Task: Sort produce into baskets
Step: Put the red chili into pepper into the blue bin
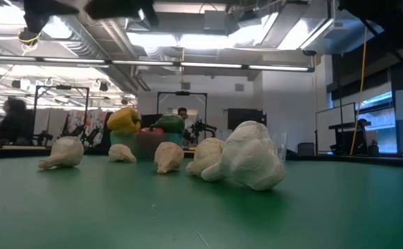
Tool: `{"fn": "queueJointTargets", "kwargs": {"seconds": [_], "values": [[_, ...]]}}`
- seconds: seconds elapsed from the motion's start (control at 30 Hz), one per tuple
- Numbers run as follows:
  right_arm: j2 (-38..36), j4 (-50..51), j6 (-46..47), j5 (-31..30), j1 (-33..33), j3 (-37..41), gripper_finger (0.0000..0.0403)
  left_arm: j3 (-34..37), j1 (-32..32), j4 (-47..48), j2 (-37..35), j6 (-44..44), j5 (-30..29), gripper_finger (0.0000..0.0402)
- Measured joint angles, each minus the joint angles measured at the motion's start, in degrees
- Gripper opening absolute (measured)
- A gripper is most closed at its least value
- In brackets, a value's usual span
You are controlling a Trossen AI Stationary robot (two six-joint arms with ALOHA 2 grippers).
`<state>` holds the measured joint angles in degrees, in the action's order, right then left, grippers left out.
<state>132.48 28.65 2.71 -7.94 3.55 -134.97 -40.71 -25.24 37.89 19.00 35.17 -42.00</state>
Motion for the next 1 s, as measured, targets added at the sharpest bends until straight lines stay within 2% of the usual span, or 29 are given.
{"fn": "queueJointTargets", "kwargs": {"seconds": [0.13,0.23,0.47,0.63,0.83,1.0], "values": [[0.09,-2.85,1.63,3.40,3.77,1.05,0.0057,-0.02,-0.02,-5.64,-6.32,-4.88,0.09,0.0208],[2.60,-7.96,1.11,5.98,7.34,1.52,0.0058,-0.02,0.14,-7.35,-8.89,-5.06,0.05,0.0208],[8.92,-32.77,4.85,10.10,11.57,1.53,0.0058,-0.04,0.16,-7.12,-9.13,-0.91,0.81,0.0208],[15.55,-50.27,12.17,15.18,13.25,1.51,0.0058,-0.03,0.16,-7.21,-8.01,1.27,3.32,0.0207],[22.02,-55.39,17.45,15.39,15.95,0.22,0.0058,-0.02,0.14,-7.14,-7.45,2.43,4.83,0.0207],[24.28,-54.88,18.26,11.92,17.80,0.04,0.0058,-0.02,0.14,-6.80,-7.25,2.36,4.90,0.0207]]}}
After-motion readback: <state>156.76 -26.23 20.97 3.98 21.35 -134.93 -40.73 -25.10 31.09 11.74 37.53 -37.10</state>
